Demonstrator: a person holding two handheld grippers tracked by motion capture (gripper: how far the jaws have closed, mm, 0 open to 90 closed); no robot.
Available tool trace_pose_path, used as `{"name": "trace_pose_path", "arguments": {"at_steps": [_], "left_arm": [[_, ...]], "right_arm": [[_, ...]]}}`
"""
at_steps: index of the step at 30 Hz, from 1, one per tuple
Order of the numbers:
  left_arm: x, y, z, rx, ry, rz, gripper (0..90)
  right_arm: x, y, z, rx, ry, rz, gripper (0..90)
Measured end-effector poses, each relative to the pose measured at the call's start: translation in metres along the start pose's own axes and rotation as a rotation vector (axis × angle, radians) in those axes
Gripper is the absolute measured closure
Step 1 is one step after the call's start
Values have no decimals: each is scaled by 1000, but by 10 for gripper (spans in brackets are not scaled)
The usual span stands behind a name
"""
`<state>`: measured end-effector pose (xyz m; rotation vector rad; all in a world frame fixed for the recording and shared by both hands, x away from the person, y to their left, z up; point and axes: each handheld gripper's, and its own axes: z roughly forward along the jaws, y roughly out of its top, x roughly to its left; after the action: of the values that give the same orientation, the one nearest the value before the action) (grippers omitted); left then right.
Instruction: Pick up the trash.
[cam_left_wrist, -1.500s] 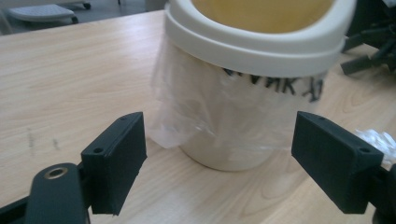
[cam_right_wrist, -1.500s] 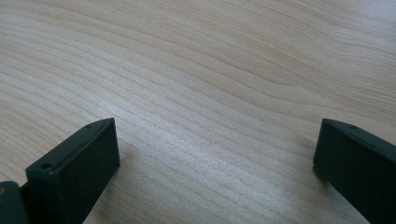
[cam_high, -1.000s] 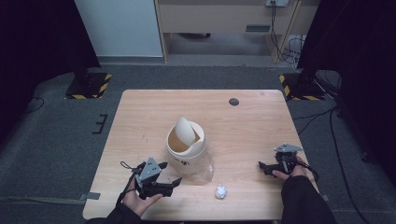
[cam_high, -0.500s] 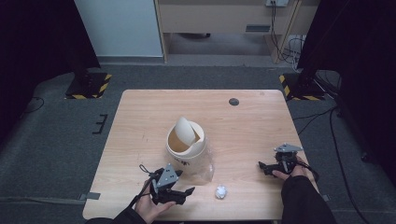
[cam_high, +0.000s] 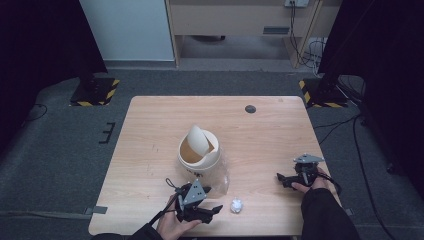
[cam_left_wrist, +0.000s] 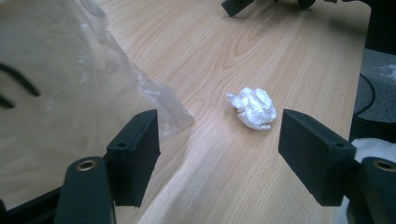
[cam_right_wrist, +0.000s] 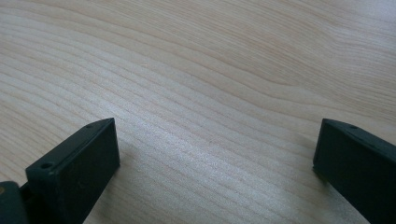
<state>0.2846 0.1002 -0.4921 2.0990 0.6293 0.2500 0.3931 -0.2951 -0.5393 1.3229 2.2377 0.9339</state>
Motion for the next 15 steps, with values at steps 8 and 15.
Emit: {"name": "trace_pose_path", "arguments": {"at_steps": [8,15], "left_arm": [[-5,7,15,6,-38,-2,325],[-9,11,30,20,-62,12,345]], "right_arm": [[0,0,0,0,0,0,6],[0,0,0,0,0,-1,6]]}}
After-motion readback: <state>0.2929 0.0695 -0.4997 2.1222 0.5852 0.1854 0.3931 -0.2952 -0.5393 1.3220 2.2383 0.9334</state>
